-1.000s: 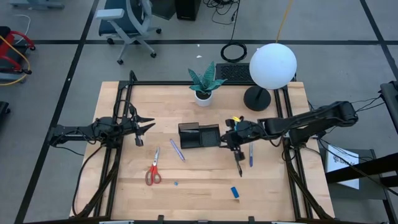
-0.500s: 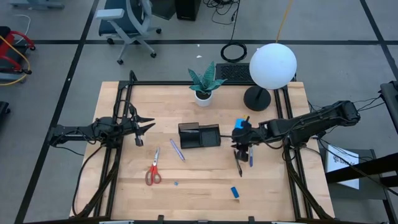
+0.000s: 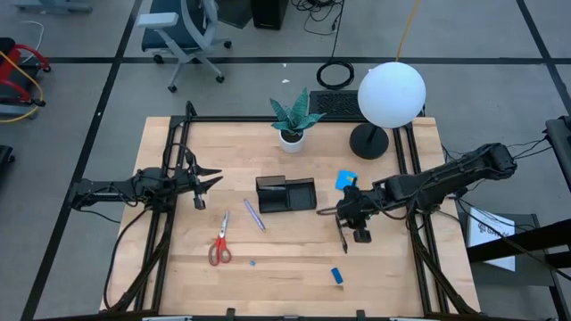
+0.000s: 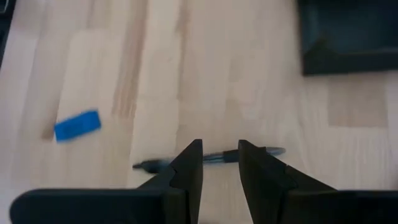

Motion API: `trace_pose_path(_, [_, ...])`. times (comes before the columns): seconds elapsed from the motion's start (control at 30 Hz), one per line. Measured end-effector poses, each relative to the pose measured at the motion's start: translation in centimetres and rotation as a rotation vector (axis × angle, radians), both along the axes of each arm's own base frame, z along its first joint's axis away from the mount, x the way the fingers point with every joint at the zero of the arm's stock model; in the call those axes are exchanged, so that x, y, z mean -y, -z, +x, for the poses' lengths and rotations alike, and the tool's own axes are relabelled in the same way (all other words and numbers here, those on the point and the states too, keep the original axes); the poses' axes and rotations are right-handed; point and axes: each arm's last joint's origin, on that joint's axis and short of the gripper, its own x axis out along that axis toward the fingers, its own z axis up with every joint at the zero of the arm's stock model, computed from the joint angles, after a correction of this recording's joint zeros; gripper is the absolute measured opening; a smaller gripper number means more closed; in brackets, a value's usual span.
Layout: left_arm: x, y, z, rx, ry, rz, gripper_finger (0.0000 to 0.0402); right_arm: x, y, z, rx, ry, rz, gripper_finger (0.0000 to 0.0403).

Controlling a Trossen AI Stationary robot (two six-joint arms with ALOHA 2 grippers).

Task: Pick and place office supplies into organizer
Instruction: Put the purple pen into the top left section of the desk organizer

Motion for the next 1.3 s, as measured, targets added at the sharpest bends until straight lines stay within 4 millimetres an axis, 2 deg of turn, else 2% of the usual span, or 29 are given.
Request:
trace_pose_path(0.27, [0.0,0.0,0.0,0.0,0.0,0.0,0.0097,-0.6,0.1,-0.4,0.02,-0.205,-0.104,0.0095])
trace_pose_path(0.4, [0.0,0.0,0.0,0.0,0.0,0.0,0.0097,-0.4,0.6,-1.2,-0.049,-0.341,-0.199,0.01])
trace_pose_path(0.53, [0.0,0.0,0.0,0.0,0.0,0.0,0.0097,0.0,0.9,-2.1,-0.139,-0.406,-0.304,0.0103])
trace_pose_path(0.7, [0.0,0.0,0.0,0.0,0.0,0.0,0.0097,0.2,1.2,-3.0,-0.223,-0.491,-0.34,0.0107])
trace_pose_path(1.03, [0.0,0.0,0.0,0.0,0.0,0.0,0.0097,-1.4,1.2,-3.7,-0.2,-0.742,-0.417,0.0135])
trace_pose_path(1.3, [0.0,0.0,0.0,0.0,0.0,0.0,0.0097,-2.0,1.1,-3.7,-0.154,-0.935,-0.666,0.0169])
